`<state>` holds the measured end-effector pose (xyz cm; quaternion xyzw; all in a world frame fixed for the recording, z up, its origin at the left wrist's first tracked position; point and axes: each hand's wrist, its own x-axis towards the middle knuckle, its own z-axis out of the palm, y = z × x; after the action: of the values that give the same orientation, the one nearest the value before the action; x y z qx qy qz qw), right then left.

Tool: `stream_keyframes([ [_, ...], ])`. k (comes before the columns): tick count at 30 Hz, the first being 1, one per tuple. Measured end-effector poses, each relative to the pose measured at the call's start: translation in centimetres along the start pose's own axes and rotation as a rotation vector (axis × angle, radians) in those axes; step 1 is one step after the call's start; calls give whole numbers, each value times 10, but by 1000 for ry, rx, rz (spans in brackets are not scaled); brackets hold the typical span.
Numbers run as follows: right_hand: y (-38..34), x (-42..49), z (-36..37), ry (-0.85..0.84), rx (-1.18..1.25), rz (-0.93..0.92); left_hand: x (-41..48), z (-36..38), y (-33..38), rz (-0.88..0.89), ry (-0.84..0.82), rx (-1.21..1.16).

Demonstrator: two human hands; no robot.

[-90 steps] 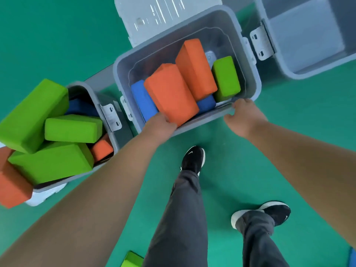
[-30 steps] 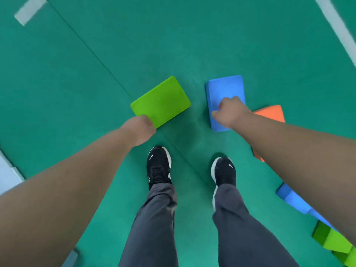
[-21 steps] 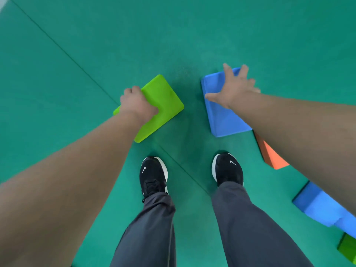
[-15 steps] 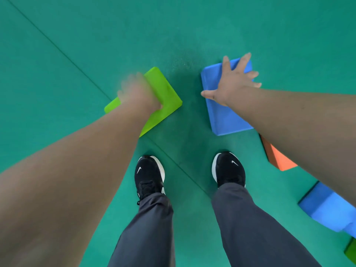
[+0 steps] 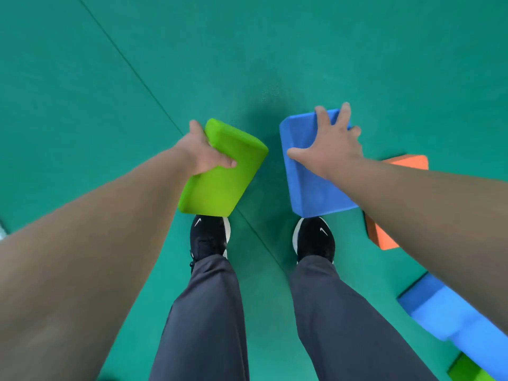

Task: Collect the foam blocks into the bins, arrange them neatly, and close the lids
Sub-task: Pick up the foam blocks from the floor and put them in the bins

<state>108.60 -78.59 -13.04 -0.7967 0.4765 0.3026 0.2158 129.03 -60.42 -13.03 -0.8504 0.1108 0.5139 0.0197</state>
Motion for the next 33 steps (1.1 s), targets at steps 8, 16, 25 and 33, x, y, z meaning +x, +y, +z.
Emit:
stream_keyframes([
  [8, -54, -108, -62, -12, -182, -323, -116, -11, -60, 28, 79, -233],
  [16, -188, -234, -56, -76, -395, -647, -248, 36, -211, -277, 238, -734],
  [25, -251, -393, 90, -236, -574, -950, -334, 195, -385, -584, 198, -1296],
  [33, -266, -546, 258, -274, -681, -1005, -417, 317, -541, -669, 322, -1586],
])
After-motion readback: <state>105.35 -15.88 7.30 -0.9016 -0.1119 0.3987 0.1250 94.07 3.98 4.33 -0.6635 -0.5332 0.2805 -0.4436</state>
